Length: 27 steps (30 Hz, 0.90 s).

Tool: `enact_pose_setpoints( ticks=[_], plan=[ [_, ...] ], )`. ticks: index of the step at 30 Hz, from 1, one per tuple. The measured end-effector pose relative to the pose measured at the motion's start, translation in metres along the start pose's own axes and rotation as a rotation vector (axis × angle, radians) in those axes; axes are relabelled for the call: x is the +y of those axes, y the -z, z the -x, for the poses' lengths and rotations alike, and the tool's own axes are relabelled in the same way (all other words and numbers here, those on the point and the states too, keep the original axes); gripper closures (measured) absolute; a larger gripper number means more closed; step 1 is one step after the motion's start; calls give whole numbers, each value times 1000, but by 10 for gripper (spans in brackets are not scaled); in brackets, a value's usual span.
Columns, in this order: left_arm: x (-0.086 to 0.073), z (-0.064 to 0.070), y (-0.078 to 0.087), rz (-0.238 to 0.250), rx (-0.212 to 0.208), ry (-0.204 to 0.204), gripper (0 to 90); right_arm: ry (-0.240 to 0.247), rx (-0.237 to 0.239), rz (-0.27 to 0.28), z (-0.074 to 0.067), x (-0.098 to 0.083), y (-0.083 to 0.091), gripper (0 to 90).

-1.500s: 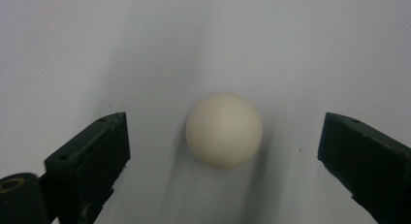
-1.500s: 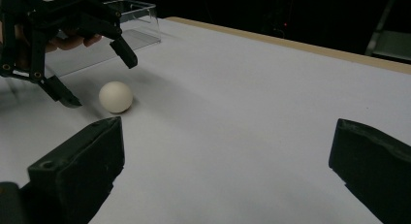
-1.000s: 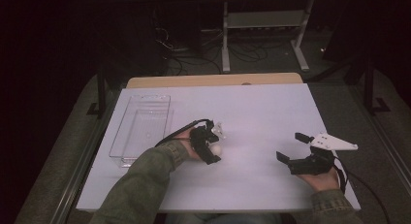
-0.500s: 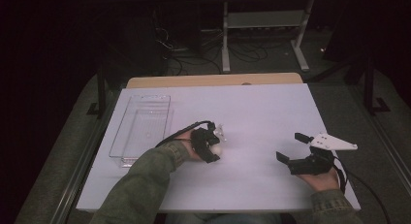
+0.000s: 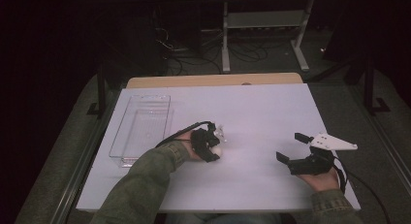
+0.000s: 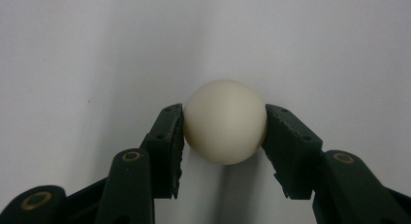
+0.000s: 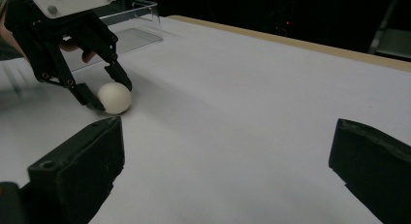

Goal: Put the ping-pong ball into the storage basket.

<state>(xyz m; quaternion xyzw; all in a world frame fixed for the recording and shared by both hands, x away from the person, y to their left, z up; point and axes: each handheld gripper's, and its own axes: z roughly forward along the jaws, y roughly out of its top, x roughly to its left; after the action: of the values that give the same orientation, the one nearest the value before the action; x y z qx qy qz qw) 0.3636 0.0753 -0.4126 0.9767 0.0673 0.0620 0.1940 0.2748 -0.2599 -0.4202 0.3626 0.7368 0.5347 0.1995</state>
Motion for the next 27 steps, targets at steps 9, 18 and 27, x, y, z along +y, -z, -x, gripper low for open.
enact_pose_setpoints(
  ticks=[9,18,27],
  plan=[
    [0,2,1,1,11,-12,506,1,-1,2,0,0,0,0],
    [-1,2,5,8,11,-14,507,-1,0,3,0,0,0,0],
    [-2,2,12,11,14,-16,508,0,-1,6,0,0,0,0]
  ],
)
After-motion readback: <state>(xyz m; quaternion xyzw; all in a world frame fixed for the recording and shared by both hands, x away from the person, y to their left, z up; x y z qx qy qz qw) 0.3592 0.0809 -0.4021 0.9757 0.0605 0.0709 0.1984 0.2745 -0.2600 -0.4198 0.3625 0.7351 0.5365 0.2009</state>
